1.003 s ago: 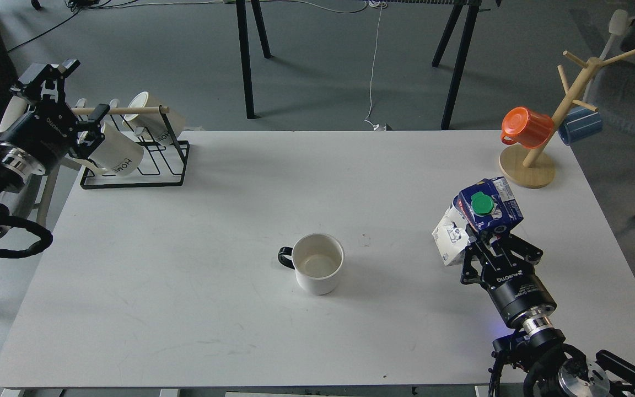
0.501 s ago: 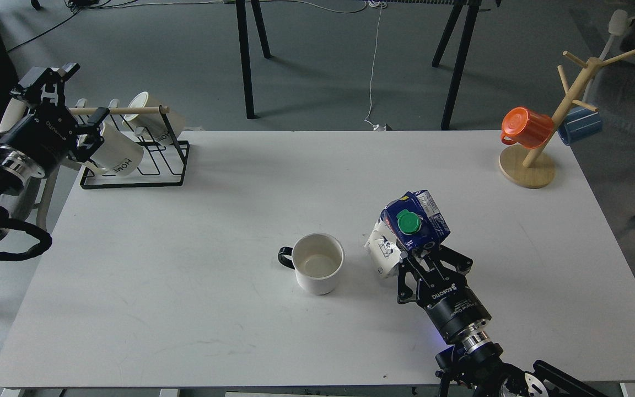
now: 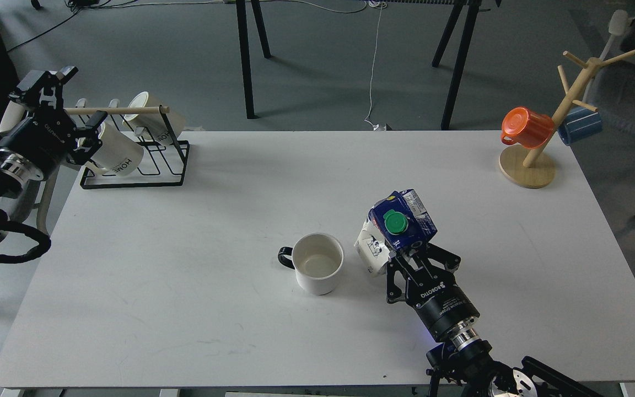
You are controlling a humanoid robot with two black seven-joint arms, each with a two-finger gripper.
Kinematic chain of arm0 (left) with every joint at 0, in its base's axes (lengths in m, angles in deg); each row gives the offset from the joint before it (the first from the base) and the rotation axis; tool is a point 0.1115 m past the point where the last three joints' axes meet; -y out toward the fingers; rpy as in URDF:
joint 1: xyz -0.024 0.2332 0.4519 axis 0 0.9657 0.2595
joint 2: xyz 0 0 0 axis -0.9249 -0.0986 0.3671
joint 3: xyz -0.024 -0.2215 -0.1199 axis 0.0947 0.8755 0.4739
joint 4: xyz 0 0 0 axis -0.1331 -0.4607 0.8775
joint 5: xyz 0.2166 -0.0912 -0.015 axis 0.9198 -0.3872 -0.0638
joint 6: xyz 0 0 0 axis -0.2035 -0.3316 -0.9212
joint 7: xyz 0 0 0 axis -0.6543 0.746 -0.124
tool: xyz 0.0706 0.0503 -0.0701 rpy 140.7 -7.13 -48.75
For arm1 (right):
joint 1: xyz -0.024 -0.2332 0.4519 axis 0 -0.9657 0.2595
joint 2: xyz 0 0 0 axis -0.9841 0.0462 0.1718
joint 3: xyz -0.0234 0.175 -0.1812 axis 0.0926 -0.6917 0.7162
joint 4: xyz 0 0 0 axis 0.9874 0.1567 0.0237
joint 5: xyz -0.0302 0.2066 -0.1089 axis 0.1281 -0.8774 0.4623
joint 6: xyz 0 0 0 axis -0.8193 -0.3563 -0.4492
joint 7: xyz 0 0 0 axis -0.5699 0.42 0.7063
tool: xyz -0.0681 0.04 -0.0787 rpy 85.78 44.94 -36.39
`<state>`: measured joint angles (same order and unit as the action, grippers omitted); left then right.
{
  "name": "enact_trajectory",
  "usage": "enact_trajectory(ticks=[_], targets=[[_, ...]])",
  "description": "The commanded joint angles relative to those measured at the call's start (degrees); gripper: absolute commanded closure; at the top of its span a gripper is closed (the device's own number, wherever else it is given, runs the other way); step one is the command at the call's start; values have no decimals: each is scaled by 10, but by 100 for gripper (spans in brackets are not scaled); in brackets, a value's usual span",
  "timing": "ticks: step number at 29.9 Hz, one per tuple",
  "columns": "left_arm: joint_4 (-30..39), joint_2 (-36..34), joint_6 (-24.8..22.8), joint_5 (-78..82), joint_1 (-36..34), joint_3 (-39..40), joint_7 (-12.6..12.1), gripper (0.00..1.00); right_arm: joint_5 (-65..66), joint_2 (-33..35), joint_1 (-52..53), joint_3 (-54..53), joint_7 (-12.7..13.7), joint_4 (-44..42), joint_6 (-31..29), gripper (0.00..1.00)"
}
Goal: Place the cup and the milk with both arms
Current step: 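Carry the milk carton with the right gripper beside the white mug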
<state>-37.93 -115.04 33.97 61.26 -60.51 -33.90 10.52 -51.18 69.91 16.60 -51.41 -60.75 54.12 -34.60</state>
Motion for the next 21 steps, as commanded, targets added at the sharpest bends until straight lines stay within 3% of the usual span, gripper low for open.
enact_trajectory(ticks=[1, 14, 21], targets=[[0, -1, 0, 0, 0, 0, 0, 4, 4, -9, 1, 1, 0, -10, 0, 83], [-3, -1, 0, 0, 7, 0, 0, 4, 4, -30, 1, 14, 2, -40, 0, 81], [-3, -1, 0, 0, 7, 0, 0, 4, 9, -35, 1, 15, 4, -47, 0, 68]])
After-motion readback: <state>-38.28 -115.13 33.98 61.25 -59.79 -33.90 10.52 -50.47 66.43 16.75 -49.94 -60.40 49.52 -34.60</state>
